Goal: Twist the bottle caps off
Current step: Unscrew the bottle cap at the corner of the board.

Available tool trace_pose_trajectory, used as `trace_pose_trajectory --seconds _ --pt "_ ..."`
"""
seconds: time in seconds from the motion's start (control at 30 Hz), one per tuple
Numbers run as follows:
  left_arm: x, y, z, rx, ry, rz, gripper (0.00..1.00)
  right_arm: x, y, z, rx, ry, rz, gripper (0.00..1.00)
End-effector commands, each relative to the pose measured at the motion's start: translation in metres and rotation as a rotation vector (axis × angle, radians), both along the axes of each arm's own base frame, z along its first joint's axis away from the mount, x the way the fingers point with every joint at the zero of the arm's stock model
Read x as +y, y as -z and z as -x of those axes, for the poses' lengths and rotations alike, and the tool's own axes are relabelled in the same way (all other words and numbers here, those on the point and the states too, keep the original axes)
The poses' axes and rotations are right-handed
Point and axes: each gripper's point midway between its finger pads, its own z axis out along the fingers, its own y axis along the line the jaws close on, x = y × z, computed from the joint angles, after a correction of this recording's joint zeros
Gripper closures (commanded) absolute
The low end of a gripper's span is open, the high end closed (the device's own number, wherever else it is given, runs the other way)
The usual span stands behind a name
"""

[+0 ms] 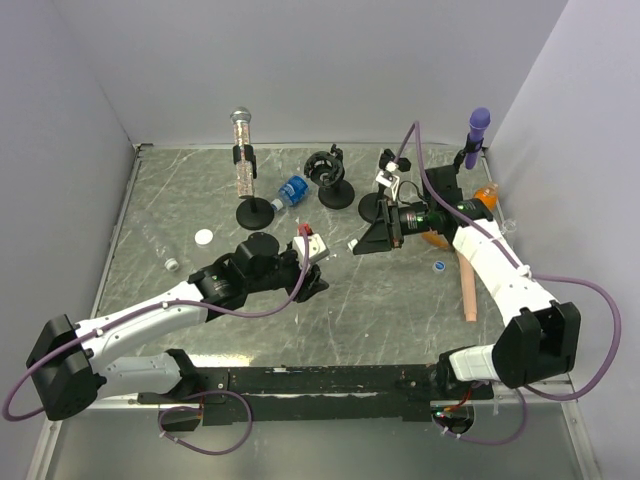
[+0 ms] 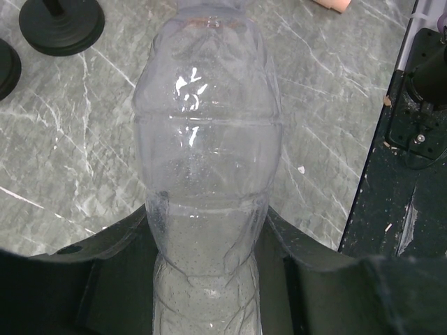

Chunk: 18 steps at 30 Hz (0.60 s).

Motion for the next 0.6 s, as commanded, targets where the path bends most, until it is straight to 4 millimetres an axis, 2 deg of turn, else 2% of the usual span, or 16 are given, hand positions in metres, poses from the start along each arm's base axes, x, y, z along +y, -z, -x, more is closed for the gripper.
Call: trace_pose_trajectory --seconds 0.0,0.07,0.13,0.17,0.3,0.37,0.47,0.57 --pt "-0.012 -0.024 -0.001 -0.059 0.034 0.067 0.81 0.008 -0.018 0.0 -0.018 -0.048 -0.058 0.54" --pt "-0.012 -0.022 0.0 -0.06 0.043 0.061 0.81 0.009 -0.02 0.001 -0.022 -0.06 -0.068 0.65" --pt "-0.012 -0.018 0.003 -0.051 0.06 0.054 0.81 0.009 -0.022 0.003 -0.045 -0.086 -0.084 0.85" --pt "-0.013 -0.018 0.006 -0.053 0.074 0.058 0.81 0.009 -0.024 0.008 -0.067 -0.114 -0.089 0.88" --pt "-0.017 -0.015 0.03 -0.03 0.221 0.076 0.78 0.005 -0.034 0.035 -0.317 -0.294 -0.137 0.93" --pt "-0.021 -0.017 0.042 -0.005 0.297 0.09 0.77 0.007 -0.028 0.054 -0.462 -0.417 -0.114 0.94" --pt "-0.021 -0.013 0.058 0.07 0.381 0.085 0.76 0.004 -0.015 0.07 -0.737 -0.594 -0.094 0.94" --pt "-0.02 -0.013 0.068 0.126 0.442 0.09 0.76 -0.001 -0.001 0.068 -0.954 -0.665 -0.033 0.94"
